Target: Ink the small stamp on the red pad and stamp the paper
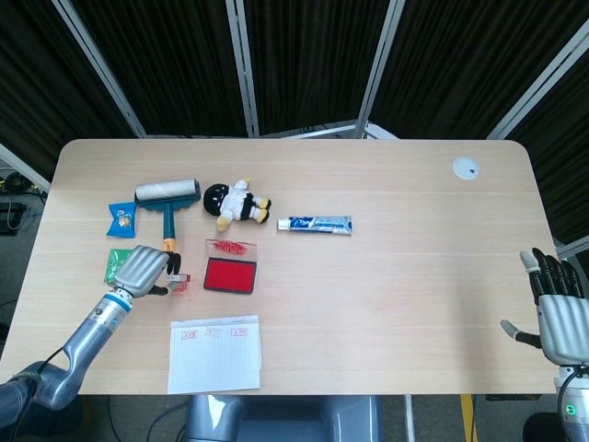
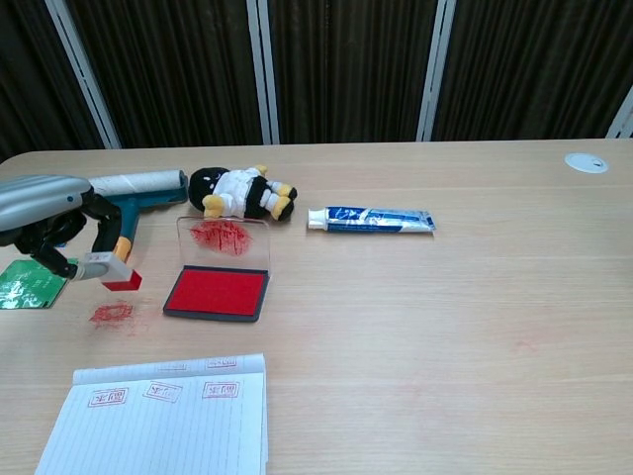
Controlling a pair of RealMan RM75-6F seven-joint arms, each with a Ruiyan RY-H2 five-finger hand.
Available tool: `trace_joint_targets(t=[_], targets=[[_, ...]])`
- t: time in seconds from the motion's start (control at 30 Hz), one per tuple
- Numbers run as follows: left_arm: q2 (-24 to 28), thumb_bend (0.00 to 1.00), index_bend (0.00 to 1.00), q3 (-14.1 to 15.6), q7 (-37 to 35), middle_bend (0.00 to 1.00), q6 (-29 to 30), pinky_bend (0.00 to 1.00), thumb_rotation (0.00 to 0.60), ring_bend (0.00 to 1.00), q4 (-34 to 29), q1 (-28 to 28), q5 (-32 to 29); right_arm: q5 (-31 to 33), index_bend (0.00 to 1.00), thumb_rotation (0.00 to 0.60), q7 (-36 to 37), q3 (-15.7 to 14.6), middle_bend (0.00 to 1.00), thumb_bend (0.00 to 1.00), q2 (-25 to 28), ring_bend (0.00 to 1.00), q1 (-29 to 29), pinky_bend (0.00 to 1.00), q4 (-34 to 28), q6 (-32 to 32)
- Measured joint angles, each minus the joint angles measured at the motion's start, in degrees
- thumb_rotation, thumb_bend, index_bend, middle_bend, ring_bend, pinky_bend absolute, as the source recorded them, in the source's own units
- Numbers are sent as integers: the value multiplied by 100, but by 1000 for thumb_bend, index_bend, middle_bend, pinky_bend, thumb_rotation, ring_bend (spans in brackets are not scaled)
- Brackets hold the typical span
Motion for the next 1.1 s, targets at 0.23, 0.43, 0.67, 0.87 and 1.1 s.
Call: trace_joint_targets(t=[0.23, 0.43, 0.67, 0.87, 1.1], targets=[[312, 493, 586, -376, 142, 551, -593, 836, 600, 774, -731, -383, -598, 66, 0, 600, 66, 40, 0, 0, 40, 0, 54, 0, -11, -91], [346, 534, 594, -632, 595, 569, -1141, 835, 600, 774, -1040, -803, -1438, 204, 0, 600, 134, 74, 0, 0, 46, 0, 96, 0, 40, -203], [174, 546, 582, -692, 1228, 562, -1528, 835, 600, 774, -1057, -1271, -2323, 402, 0, 600, 220, 96, 0, 0, 60, 0, 119, 0, 163, -336], [-18, 552, 582, -576, 1542, 559, -1648, 836, 600, 774, -970, -1519, -2806, 467, 0, 600, 263, 99, 0, 0, 72, 0, 94, 0, 205, -330], [-223, 560, 583, -443, 1743, 561, -1615, 835, 600, 774, -811, -1666, -3019, 500, 0, 600, 279, 96, 0, 0, 64, 0, 102, 0, 241, -363]])
